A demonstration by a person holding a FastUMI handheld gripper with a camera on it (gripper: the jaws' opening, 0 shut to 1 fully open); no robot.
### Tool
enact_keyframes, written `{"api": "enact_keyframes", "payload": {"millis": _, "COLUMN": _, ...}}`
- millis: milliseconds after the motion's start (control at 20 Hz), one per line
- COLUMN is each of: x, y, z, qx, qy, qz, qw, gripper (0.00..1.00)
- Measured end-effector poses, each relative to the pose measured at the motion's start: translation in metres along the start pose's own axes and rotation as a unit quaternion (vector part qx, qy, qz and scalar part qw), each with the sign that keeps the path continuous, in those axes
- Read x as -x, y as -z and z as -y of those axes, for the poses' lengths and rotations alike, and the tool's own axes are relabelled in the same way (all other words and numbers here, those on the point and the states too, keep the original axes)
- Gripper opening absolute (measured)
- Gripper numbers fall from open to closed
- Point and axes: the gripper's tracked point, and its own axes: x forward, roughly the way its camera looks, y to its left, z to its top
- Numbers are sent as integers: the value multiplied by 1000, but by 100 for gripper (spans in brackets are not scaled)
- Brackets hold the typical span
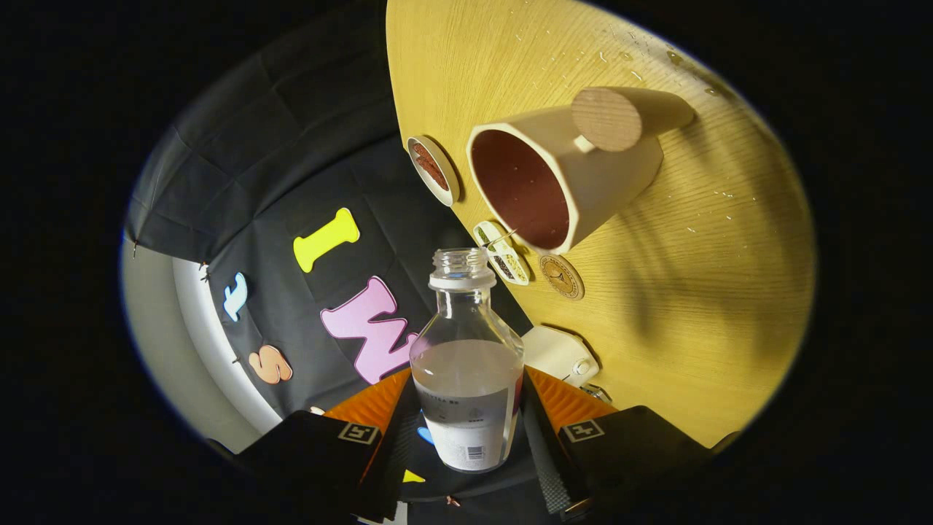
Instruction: Take the bottle from table, then pour the juice into the cup, finally place the bottle on the coaster
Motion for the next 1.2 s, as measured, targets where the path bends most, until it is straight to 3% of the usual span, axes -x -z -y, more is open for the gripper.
{"api": "enact_keyframes", "payload": {"millis": 850, "x": -6, "y": -3, "z": -27, "qx": -98, "qy": -1, "qz": 17, "qw": 995, "gripper": 76}}
{"api": "enact_keyframes", "payload": {"millis": 1200, "x": -6, "y": -3, "z": -27, "qx": -108, "qy": 2, "qz": 18, "qw": 994, "gripper": 76}}
